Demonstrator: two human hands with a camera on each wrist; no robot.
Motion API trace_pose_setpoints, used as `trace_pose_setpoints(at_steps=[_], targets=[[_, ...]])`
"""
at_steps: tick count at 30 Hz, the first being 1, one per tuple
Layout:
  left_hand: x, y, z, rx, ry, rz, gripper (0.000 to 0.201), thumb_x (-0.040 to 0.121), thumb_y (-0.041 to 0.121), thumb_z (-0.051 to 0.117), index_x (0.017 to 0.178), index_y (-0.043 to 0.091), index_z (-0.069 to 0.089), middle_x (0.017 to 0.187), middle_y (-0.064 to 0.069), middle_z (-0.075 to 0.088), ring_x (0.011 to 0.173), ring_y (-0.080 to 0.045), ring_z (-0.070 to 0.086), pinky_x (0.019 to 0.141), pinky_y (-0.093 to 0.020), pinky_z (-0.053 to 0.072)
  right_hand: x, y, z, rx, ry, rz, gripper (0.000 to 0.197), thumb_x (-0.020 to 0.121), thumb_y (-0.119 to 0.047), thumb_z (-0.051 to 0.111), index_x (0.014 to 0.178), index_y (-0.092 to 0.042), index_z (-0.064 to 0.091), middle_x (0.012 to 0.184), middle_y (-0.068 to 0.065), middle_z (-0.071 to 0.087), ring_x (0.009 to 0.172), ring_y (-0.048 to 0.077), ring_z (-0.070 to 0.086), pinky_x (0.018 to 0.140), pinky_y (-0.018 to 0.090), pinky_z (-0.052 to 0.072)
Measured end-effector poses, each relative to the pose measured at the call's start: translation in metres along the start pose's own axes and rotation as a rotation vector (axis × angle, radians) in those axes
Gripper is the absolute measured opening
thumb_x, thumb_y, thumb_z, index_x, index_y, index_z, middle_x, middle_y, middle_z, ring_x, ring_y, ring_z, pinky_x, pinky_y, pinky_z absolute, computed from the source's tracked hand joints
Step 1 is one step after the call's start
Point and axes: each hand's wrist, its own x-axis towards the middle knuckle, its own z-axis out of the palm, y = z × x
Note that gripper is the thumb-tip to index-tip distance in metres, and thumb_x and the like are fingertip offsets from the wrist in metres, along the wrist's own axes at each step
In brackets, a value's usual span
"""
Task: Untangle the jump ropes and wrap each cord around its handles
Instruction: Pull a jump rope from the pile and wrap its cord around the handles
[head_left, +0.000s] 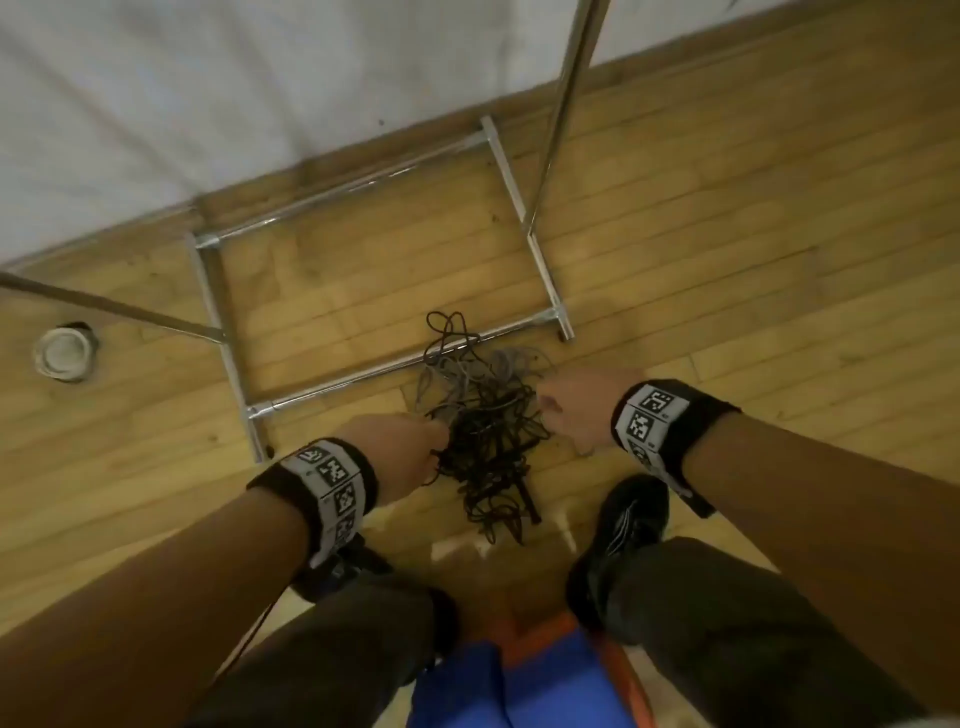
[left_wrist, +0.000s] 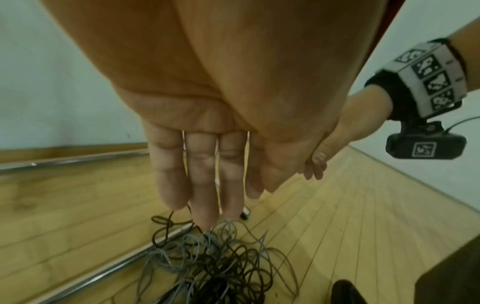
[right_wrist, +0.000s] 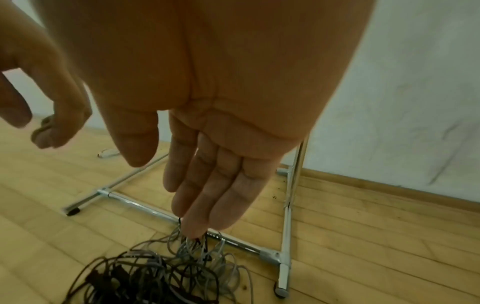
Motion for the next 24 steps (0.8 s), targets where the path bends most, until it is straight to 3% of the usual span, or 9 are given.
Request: trace_pose_setpoints(at_steps=[3, 6, 9, 11, 14, 16, 18, 21, 24], targets=[[0.070, -0.009, 0.026, 0.040, -0.022, 0.025, 0.027, 0.111, 0.034, 0.044, 0.136, 0.029, 0.053, 0.113, 0.003, 0.064, 0.095, -0.021, 0.064, 0.078, -0.036, 0.055, 0.063, 0.019, 0.024, -0.050, -0.021, -0.021, 0.025, 0.106, -0.033, 0.045, 0.115, -0.016, 0.060, 0.106, 0.006, 0.065, 0.095, 0.024, 0.061, 0.076, 0.035, 0.050], [0.133, -0.014, 0.055, 0.067, -0.026, 0.029, 0.026, 0.111, 0.034, 0.043, 0.135, 0.027, 0.052, 0.104, 0.006, 0.057, 0.081, -0.018, 0.055, 0.066, -0.032, 0.044, 0.124, 0.036, 0.053, -0.123, -0.045, -0.038, 0.024, 0.105, -0.035, 0.046, 0.114, -0.018, 0.060, 0.101, 0.004, 0.064, 0.086, 0.021, 0.060, 0.061, 0.031, 0.043], [0.190, -0.022, 0.089, 0.084, 0.011, 0.028, 0.037, 0.107, 0.040, 0.051, 0.142, 0.028, 0.048, 0.130, 0.001, 0.054, 0.095, -0.021, 0.058, 0.073, -0.038, 0.054, 0.174, 0.047, 0.077, -0.192, -0.056, -0.066, 0.023, 0.104, -0.039, 0.048, 0.112, -0.022, 0.061, 0.095, 0.001, 0.064, 0.082, 0.020, 0.061, 0.055, 0.029, 0.042], [0.219, -0.028, 0.113, 0.069, 0.039, 0.039, 0.060, 0.100, 0.047, 0.064, 0.150, 0.029, 0.037, 0.141, 0.000, 0.046, 0.113, -0.025, 0.060, 0.081, -0.041, 0.059, 0.201, 0.051, 0.087, -0.214, -0.088, -0.081, 0.024, 0.103, -0.042, 0.049, 0.112, -0.024, 0.061, 0.095, 0.000, 0.063, 0.083, 0.021, 0.061, 0.059, 0.031, 0.047], [0.253, -0.037, 0.143, 0.125, 0.076, 0.036, 0.081, 0.093, 0.048, 0.073, 0.155, 0.031, 0.024, 0.144, -0.005, 0.042, 0.121, -0.029, 0.055, 0.070, -0.038, 0.052, 0.227, 0.055, 0.097, -0.234, -0.103, -0.093, 0.025, 0.101, -0.045, 0.052, 0.112, -0.025, 0.060, 0.094, -0.001, 0.062, 0.081, 0.020, 0.061, 0.059, 0.031, 0.047], [0.266, -0.041, 0.149, 0.126, 0.104, 0.017, 0.072, 0.096, 0.039, 0.069, 0.150, 0.033, 0.023, 0.140, -0.006, 0.047, 0.106, -0.028, 0.058, 0.057, -0.034, 0.041, 0.236, 0.054, 0.099, -0.245, -0.115, -0.093, 0.026, 0.100, -0.045, 0.054, 0.111, -0.024, 0.061, 0.096, 0.002, 0.064, 0.084, 0.023, 0.063, 0.061, 0.032, 0.047], [0.273, -0.044, 0.143, 0.104, 0.105, 0.027, 0.058, 0.098, 0.033, 0.063, 0.145, 0.032, 0.029, 0.135, -0.006, 0.052, 0.095, -0.028, 0.059, 0.051, -0.033, 0.035, 0.240, 0.050, 0.096, -0.251, -0.143, -0.099, 0.026, 0.099, -0.043, 0.056, 0.113, -0.022, 0.063, 0.100, 0.005, 0.066, 0.087, 0.025, 0.064, 0.066, 0.034, 0.049], [0.259, -0.046, 0.117, 0.056, 0.099, 0.045, 0.051, 0.097, 0.030, 0.063, 0.143, 0.029, 0.041, 0.127, -0.007, 0.057, 0.100, -0.029, 0.061, 0.065, -0.038, 0.045, 0.233, 0.036, 0.082, -0.291, -0.162, -0.111, 0.026, 0.099, -0.038, 0.056, 0.116, -0.020, 0.063, 0.107, 0.008, 0.067, 0.088, 0.027, 0.064, 0.070, 0.036, 0.051], [0.229, -0.048, 0.087, -0.060, 0.117, 0.064, 0.045, 0.096, 0.028, 0.066, 0.140, 0.028, 0.053, 0.128, -0.005, 0.063, 0.110, -0.028, 0.064, 0.086, -0.040, 0.054, 0.213, 0.018, 0.061, -0.285, -0.123, -0.147, 0.016, 0.096, -0.034, 0.060, 0.102, -0.020, 0.064, 0.093, 0.005, 0.065, 0.072, 0.021, 0.057, 0.067, 0.035, 0.049]])
